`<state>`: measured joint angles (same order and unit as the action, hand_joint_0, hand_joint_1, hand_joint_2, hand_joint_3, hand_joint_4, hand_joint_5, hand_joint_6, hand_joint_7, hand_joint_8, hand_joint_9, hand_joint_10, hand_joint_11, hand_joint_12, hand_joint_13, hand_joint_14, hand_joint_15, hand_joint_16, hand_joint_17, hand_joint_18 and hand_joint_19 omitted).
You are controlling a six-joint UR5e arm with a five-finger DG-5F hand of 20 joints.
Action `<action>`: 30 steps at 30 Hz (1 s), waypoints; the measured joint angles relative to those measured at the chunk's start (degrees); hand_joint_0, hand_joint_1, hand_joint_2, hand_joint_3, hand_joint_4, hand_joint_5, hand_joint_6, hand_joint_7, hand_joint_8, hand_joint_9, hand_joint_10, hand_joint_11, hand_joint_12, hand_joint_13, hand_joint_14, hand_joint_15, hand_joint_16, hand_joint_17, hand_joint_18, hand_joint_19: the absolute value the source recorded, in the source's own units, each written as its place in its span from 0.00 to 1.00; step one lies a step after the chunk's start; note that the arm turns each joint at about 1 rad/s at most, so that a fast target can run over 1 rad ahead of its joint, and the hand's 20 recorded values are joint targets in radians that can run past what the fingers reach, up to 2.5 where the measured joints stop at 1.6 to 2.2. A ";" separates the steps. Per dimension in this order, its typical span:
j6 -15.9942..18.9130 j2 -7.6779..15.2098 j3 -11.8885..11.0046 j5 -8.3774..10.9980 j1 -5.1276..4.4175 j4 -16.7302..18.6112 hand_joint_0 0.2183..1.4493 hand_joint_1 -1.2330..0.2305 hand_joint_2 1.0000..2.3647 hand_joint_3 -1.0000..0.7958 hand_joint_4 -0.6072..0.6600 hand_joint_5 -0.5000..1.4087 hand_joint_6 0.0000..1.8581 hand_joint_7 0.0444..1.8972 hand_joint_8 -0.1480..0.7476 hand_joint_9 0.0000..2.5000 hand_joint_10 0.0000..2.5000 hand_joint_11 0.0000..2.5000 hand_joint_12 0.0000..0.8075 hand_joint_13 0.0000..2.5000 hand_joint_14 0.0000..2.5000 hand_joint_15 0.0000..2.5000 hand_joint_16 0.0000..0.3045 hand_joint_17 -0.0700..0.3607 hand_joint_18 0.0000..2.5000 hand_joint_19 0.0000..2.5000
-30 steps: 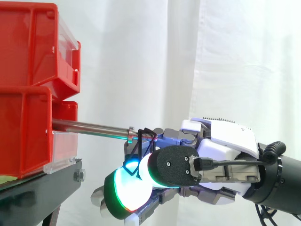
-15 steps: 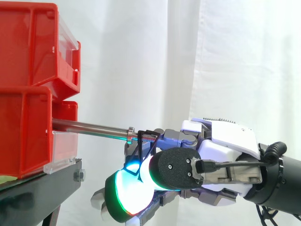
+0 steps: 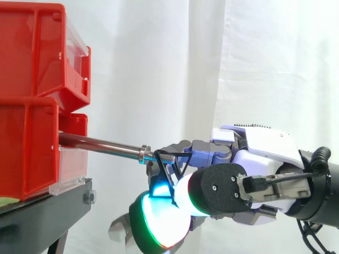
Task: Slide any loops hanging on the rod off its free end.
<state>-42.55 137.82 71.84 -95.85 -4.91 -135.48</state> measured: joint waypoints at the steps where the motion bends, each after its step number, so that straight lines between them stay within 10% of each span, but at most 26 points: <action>1: -0.22 -0.34 0.01 -0.02 0.03 -1.33 0.31 0.38 0.02 0.47 0.54 0.15 0.49 0.53 0.53 0.31 0.00 0.08 0.41 0.28 0.00 0.01 0.16 0.42 0.32 0.11; 30: 1.04 -8.05 0.09 0.21 0.25 -21.12 0.33 0.38 0.01 0.39 0.59 0.15 0.47 0.53 0.53 0.31 0.00 0.08 0.41 0.28 0.00 0.01 0.16 0.42 0.32 0.10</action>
<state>-41.51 129.77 71.93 -95.63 -4.66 -156.60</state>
